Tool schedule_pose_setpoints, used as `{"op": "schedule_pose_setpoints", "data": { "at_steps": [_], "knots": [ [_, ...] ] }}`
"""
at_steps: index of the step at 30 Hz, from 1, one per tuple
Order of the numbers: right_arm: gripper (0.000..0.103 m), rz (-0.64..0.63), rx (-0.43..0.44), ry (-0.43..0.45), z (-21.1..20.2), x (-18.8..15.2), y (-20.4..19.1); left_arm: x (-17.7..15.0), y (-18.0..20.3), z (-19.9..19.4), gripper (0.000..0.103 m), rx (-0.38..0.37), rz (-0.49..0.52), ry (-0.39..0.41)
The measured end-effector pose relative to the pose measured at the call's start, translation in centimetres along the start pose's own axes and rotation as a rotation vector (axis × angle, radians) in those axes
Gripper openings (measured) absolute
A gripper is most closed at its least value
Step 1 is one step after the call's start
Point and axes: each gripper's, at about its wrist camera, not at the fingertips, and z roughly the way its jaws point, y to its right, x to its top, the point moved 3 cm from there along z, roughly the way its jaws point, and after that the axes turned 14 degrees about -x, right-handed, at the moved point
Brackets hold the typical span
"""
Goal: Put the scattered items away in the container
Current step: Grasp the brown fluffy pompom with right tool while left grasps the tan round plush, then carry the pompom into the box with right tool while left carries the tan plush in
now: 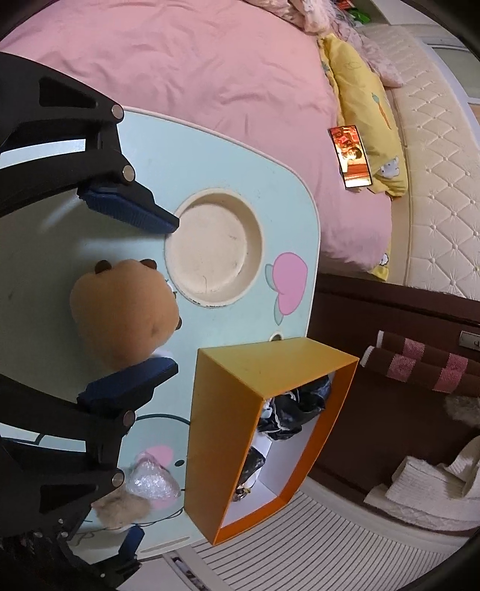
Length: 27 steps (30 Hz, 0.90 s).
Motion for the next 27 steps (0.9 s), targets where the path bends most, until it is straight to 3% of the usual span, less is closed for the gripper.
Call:
{"op": "schedule_pose_setpoints", "data": {
  "at_steps": [3, 8, 13, 19, 21, 22, 27],
  "knots": [
    [0.102, -0.010, 0.012, 0.038, -0.8, 0.3, 0.1, -0.2, 0.3, 0.0, 0.049, 0.012, 0.024, -0.001],
    [0.102, -0.043, 0.047, 0.118, -2.3, 1.3, -0.9, -0.3, 0.5, 0.1, 0.047, 0.012, 0.026, -0.003],
    [0.102, -0.040, 0.073, 0.120, -1.3, 2.6, -1.6, -0.4, 1.0, -0.6, 0.047, -0.016, 0.017, -0.011],
    [0.074, -0.024, 0.132, 0.046, 0.7, 3.3, -1.6, -0.7, 2.1, -1.6, 0.047, -0.040, 0.023, -0.003],
    [0.045, -0.022, 0.162, 0.033, 1.0, 3.2, -1.6, -0.8, 2.3, -1.7, 0.047, -0.050, 0.011, -0.005],
    [0.035, -0.031, 0.166, 0.036, 0.9, 3.2, -1.6, -0.8, 2.4, -1.7, 0.047, -0.053, 0.009, -0.005],
    [0.032, -0.035, 0.164, 0.049, 0.3, 2.8, -1.0, -0.8, 2.8, -1.6, 0.047, -0.061, 0.018, -0.012]
  ]
}}
